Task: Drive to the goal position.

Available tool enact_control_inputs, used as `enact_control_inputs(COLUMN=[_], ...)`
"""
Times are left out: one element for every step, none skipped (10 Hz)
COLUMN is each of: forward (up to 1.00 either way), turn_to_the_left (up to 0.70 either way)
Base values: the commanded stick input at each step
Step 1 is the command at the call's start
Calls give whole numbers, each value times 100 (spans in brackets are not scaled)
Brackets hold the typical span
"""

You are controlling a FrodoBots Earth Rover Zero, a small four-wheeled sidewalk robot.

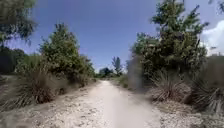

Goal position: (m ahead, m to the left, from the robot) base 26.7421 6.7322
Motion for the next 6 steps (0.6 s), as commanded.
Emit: enact_control_inputs(forward=[45, 45, 45, 45, 45, 45], turn_to_the_left=[2, 2, 2, 2, 2, 2])
